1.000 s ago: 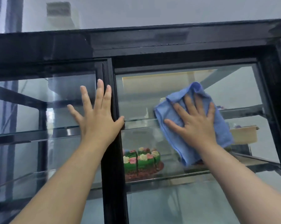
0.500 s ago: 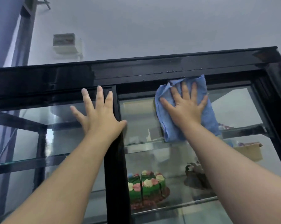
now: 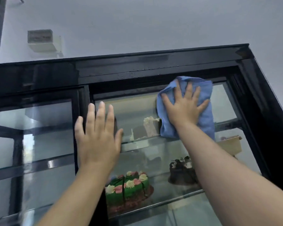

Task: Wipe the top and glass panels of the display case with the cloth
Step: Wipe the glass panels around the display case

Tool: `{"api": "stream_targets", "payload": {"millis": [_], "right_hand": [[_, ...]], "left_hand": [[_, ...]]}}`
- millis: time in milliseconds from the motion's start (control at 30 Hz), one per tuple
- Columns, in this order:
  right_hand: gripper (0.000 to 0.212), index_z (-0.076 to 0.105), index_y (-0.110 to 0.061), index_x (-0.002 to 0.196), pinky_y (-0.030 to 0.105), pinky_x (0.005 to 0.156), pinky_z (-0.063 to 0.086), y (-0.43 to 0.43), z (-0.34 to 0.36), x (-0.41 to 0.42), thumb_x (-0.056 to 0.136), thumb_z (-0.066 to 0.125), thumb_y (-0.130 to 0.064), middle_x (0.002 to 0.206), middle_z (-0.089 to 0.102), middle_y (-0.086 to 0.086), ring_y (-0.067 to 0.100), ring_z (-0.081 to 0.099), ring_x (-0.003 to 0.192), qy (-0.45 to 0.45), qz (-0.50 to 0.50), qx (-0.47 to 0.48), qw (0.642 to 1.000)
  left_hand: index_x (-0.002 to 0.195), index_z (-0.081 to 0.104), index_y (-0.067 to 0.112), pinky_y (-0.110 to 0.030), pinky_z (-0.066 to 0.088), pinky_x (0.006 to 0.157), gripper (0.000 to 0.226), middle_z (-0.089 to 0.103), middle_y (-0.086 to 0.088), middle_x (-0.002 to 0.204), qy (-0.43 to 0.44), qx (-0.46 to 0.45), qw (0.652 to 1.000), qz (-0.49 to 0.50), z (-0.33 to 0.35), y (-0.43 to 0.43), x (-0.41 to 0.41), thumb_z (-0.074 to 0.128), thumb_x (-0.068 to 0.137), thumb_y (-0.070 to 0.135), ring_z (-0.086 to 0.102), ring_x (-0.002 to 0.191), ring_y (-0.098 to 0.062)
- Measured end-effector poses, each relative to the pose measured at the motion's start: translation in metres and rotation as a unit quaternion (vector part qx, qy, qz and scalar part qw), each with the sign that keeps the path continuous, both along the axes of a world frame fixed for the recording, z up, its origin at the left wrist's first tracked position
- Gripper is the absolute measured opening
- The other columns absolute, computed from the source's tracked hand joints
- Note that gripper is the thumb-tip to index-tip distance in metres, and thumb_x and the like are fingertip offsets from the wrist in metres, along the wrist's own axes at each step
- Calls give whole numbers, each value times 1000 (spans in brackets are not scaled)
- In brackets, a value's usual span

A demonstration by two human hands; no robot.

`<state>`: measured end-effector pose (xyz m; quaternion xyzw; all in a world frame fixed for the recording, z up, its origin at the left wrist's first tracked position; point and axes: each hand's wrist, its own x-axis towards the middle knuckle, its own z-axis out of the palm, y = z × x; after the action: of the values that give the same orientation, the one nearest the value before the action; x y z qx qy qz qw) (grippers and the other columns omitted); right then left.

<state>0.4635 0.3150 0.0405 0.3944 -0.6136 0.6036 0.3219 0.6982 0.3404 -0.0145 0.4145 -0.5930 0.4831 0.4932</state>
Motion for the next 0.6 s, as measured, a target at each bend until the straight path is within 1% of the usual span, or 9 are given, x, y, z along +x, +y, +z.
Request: {"api": "stream_targets", "payload": {"millis": [67, 133, 200, 300, 333, 367, 433, 533, 600], "right_hand": [[67, 8, -47, 147, 65, 110, -3, -6, -26, 26, 87, 26, -71, 161, 1, -6, 26, -4, 147, 142, 20, -16, 990], [66, 16, -45, 147, 65, 110, 0, -6, -76, 21, 86, 27, -70, 160, 11, -7, 25, 5, 147, 261, 11, -16, 965], [69, 18, -44, 147, 64, 111, 1, -1, -100, -15, 84, 23, -73, 159, 15, -6, 24, 9, 147, 243, 3, 11, 970], [75, 9, -43, 148, 62, 112, -4, 1, -82, -53, 81, 10, -74, 161, 3, -5, 22, -6, 147, 37, -14, 38, 998], [73, 8, -42, 149, 63, 112, -4, -1, -70, -50, 83, 12, -73, 161, 1, -4, 23, -8, 147, -12, -9, 31, 999], [72, 6, -41, 149, 65, 111, -4, -3, -63, -36, 85, 17, -71, 161, -1, -4, 25, -9, 147, -18, -2, 20, 1000], [69, 5, -42, 149, 66, 110, -7, -5, -73, -1, 87, 22, -69, 161, -1, -4, 28, -8, 147, 80, 0, 3, 997], [66, 21, -39, 148, 67, 110, 3, -5, -148, 5, 89, 29, -65, 159, 14, -3, 28, 8, 147, 256, 9, -8, 966], [63, 36, -35, 143, 68, 108, 10, -1, -192, -34, 86, 35, -63, 156, 26, 0, 27, 20, 144, 276, -16, 27, 961]], "left_hand": [[141, 39, 3, -45, 16, 111, 56, 39, -16, 147, -26, 8, 999, -33, -25, -16, -18, 30, 94, 32, 29, 138, -30], [144, 31, 3, -39, 5, 116, 56, 29, -16, 152, -28, 19, 998, -46, -39, -33, -29, 25, 95, 31, 17, 142, -25], [148, 22, 7, -36, -3, 118, 56, 17, -14, 156, -28, 17, 998, -55, -42, -43, -30, 23, 97, 30, 3, 146, -22], [150, 17, 8, -36, -6, 118, 57, 11, -12, 158, -25, 9, 998, -62, -44, -47, -30, 20, 98, 31, 0, 146, -23], [150, 17, 8, -36, -6, 118, 57, 10, -12, 159, -23, 6, 998, -61, -44, -48, -31, 19, 98, 31, 0, 146, -22], [150, 16, 8, -35, -8, 118, 57, 9, -11, 159, -23, 1, 998, -60, -45, -48, -32, 19, 98, 31, -2, 147, -21], [150, 16, 9, -33, -11, 118, 57, 9, -10, 159, -25, -9, 998, -58, -44, -50, -32, 19, 98, 31, -7, 146, -17], [150, 15, 10, -31, -13, 117, 57, 7, -9, 159, -16, -9, 998, -53, -44, -50, -30, 18, 98, 31, -8, 146, -14], [151, 13, 10, -31, -14, 116, 56, 5, -9, 159, -14, -1, 999, -46, -45, -49, -32, 18, 98, 31, -6, 146, -17]]}}
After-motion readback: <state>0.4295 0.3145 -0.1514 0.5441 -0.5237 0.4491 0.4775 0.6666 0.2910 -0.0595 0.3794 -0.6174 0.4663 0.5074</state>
